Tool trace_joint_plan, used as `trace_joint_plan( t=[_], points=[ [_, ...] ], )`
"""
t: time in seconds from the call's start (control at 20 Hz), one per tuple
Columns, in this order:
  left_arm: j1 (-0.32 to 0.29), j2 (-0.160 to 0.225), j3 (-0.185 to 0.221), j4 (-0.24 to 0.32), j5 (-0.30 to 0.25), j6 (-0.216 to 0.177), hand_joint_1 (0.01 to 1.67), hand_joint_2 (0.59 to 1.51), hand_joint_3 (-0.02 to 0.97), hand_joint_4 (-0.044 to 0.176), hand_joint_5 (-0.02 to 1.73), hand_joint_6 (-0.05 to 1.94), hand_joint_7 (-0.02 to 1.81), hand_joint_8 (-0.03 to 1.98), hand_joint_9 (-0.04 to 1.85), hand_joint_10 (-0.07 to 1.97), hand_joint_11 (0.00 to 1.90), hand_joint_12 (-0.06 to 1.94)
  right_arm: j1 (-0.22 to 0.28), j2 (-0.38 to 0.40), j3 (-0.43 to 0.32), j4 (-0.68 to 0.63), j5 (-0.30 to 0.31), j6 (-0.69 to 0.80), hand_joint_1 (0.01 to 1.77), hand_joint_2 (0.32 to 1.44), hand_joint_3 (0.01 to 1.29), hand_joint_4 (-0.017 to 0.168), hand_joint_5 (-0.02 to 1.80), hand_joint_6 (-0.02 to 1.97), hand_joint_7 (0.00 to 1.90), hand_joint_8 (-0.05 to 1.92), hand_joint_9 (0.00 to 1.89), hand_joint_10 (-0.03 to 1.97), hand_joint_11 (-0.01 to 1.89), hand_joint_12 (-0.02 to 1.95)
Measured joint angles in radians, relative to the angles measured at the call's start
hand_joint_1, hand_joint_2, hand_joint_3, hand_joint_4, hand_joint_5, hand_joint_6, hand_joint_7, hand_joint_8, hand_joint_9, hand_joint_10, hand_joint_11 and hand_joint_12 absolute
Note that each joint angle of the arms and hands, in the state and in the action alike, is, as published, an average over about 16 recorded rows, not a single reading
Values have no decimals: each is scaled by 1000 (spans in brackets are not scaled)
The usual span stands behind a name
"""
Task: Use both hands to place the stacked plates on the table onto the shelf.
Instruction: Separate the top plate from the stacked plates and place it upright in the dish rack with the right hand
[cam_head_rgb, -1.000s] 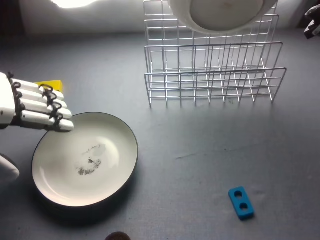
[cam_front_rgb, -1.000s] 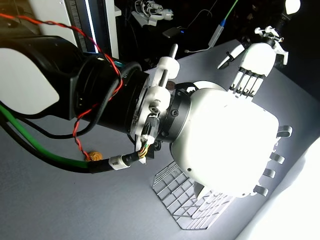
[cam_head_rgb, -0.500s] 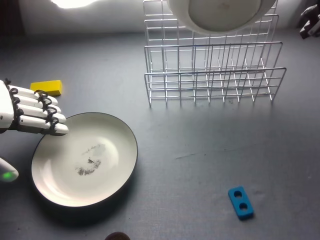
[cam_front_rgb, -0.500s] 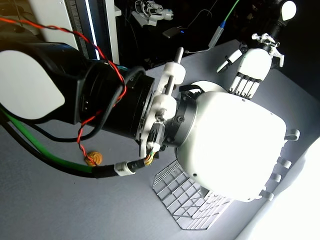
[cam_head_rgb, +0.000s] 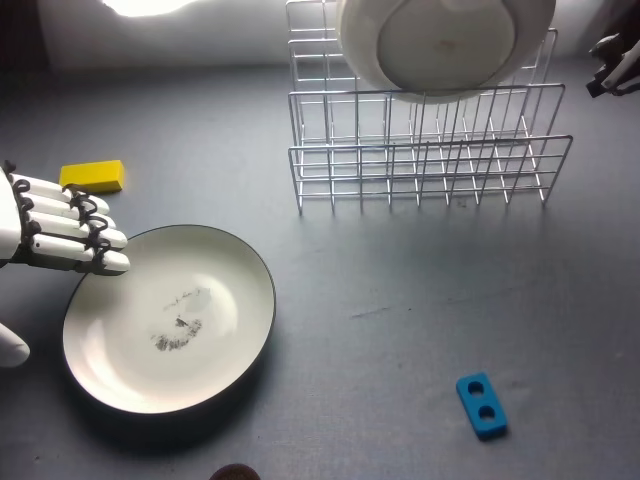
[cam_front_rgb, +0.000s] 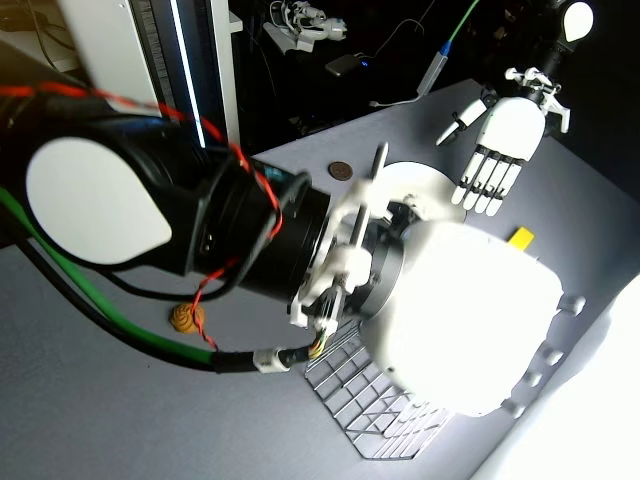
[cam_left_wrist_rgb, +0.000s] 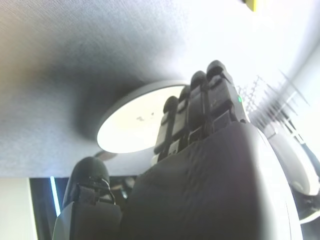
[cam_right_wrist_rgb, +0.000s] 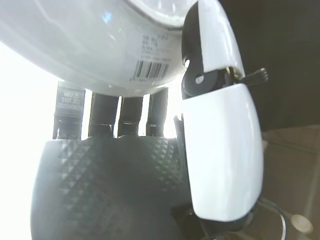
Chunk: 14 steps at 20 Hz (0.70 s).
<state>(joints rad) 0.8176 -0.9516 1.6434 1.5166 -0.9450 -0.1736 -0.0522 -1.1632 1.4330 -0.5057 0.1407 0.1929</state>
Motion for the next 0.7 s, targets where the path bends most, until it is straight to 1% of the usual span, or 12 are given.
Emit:
trace_joint_plan(
  t=[0.3,0.7],
  points=[
    [7,1,3,-4,-7,0,17,1174,15,4,18,12,-6,-8,21,7,16,-11,-30,-21,34,8,5,28,1217,998,19,17,929,991,1052,852,1309,23,888,1117],
    [13,8,4,-2,-20,0,16,1171,15,4,16,12,1,-6,21,8,15,-11,-75,-49,75,30,29,41,1217,1003,18,17,937,987,1058,844,1296,23,879,1109]
  ],
)
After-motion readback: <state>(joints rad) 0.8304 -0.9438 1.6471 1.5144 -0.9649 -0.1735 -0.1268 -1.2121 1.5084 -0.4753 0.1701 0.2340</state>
